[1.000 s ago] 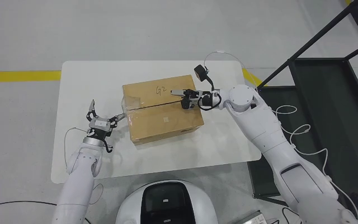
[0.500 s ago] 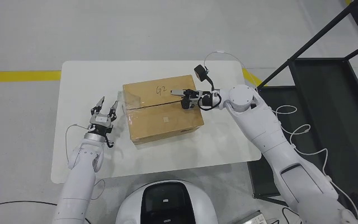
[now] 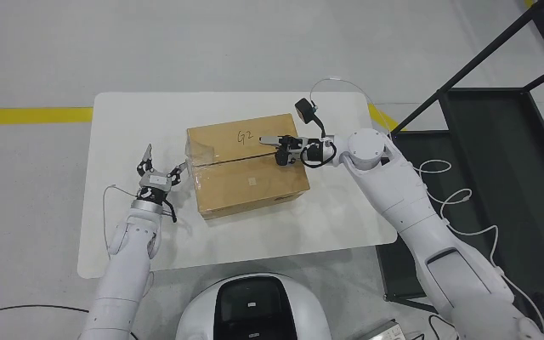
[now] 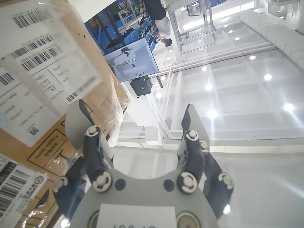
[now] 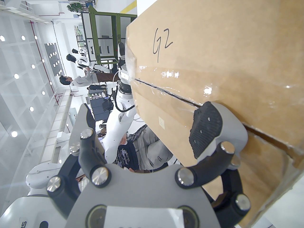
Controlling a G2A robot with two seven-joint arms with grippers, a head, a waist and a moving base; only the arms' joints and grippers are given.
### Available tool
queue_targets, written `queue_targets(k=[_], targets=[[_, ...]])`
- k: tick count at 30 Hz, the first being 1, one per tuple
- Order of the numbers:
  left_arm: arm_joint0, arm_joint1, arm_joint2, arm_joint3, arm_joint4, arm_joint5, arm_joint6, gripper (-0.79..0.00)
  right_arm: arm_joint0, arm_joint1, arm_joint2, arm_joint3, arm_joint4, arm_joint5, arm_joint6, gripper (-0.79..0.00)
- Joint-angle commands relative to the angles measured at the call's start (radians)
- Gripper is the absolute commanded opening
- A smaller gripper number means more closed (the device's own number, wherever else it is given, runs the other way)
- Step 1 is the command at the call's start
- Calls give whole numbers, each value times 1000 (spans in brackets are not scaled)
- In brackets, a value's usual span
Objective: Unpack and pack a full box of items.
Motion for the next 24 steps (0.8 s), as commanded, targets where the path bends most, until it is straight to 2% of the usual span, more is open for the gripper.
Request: queue_targets(k=[1, 6, 19, 21, 24], targets=[[16, 0, -2, -12, 6, -3, -9, -80, 0, 0, 0, 0, 0, 0, 0, 0], [28, -1, -9, -27, 0, 1, -5, -46, 0, 0, 0, 0, 0, 0, 0, 0], [-58, -22, 26, 44, -35, -17, 25, -83, 0, 0, 0, 0, 0, 0, 0, 0], [-67, -24, 24, 54, -41, -25, 23, -172, 0, 0, 0, 0, 0, 0, 0, 0], [-73, -26, 19, 60, -52, -31, 15, -403, 0, 0, 0, 0, 0, 0, 0, 0]])
